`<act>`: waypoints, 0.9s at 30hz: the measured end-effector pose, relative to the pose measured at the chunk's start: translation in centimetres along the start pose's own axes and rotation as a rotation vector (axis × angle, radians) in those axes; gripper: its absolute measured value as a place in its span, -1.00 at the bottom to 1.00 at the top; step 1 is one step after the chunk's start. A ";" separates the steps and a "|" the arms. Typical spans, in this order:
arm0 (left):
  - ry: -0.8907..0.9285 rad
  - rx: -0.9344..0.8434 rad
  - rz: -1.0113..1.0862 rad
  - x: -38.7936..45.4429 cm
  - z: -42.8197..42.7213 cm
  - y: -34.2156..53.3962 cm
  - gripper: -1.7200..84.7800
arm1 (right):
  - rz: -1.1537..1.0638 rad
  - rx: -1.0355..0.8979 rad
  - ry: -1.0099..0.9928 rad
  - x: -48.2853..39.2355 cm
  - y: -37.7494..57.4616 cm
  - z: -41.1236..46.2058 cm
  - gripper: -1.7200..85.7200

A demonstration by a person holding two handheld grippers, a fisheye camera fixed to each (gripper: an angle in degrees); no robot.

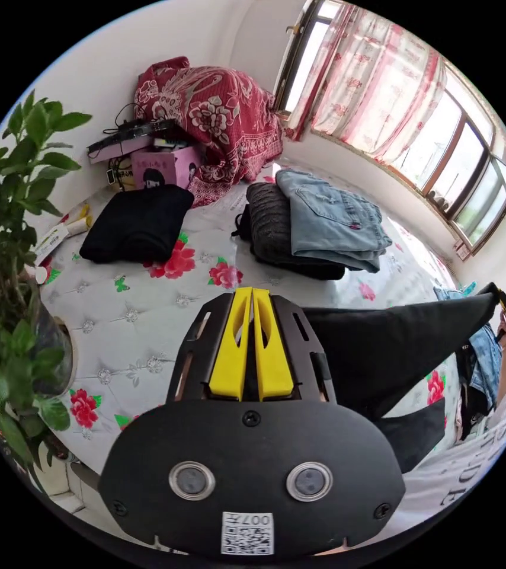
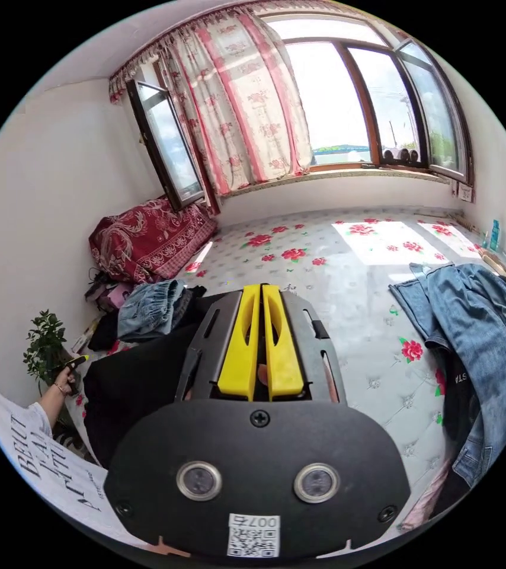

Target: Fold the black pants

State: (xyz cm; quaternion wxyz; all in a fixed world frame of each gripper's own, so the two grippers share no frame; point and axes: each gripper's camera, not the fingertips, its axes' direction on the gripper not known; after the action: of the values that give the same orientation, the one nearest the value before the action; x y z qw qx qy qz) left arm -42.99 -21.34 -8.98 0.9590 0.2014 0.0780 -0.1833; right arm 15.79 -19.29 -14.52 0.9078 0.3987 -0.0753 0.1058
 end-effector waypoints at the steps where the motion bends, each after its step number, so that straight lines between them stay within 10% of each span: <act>1: -0.019 -0.030 -0.015 0.3 1.2 -0.5 -0.94 | 0.012 -0.028 0.039 0.4 0.0 1.8 -0.95; 27: -0.383 -0.483 -0.052 0.7 0.2 19.7 -0.91 | -0.103 -0.810 0.051 -6.3 31.4 12.1 -0.86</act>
State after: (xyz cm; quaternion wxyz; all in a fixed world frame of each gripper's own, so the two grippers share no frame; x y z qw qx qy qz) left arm -34.79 -4.85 -1.93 0.9714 -0.0727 -0.0578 -0.2185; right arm 1.12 -8.37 14.40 0.9971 0.0095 -0.0686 0.0320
